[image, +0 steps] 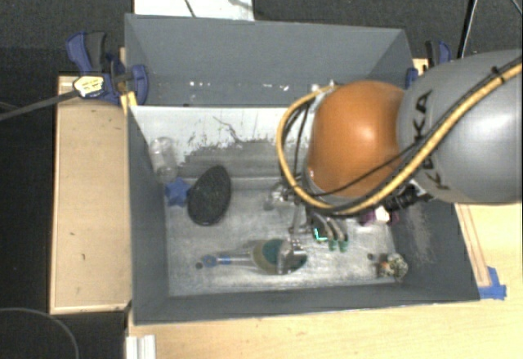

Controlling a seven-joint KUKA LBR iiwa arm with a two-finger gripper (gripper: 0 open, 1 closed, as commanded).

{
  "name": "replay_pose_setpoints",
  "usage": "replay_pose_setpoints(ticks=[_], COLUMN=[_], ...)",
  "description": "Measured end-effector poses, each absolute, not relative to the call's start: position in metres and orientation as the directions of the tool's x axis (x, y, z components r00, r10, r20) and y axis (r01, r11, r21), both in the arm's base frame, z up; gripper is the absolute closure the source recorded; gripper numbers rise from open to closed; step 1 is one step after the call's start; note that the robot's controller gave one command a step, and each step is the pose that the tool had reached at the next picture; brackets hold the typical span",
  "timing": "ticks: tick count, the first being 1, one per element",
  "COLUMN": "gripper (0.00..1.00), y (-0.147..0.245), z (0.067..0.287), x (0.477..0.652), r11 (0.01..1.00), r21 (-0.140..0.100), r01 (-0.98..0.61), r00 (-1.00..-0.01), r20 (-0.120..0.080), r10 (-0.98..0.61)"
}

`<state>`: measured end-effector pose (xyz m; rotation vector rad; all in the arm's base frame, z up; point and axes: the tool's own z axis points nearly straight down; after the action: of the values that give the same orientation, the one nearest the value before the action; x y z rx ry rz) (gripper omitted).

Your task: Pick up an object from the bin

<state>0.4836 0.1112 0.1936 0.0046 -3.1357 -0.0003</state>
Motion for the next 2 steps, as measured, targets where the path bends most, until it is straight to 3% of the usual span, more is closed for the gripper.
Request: replay_pose_setpoints(ticks=[1, 2], gripper=[0.00, 1.00], y=[0.1095, 0.1100], z=[0.0917, 0.0950], x=[0.5128, 0.5143], r11=[0.981, 0.981], r21=[-0.002, 0.001], r01=[0.194, 0.196], r00=[-0.981, -0.981], r20=[0.006, 0.000], r10=[0.194, 0.196])
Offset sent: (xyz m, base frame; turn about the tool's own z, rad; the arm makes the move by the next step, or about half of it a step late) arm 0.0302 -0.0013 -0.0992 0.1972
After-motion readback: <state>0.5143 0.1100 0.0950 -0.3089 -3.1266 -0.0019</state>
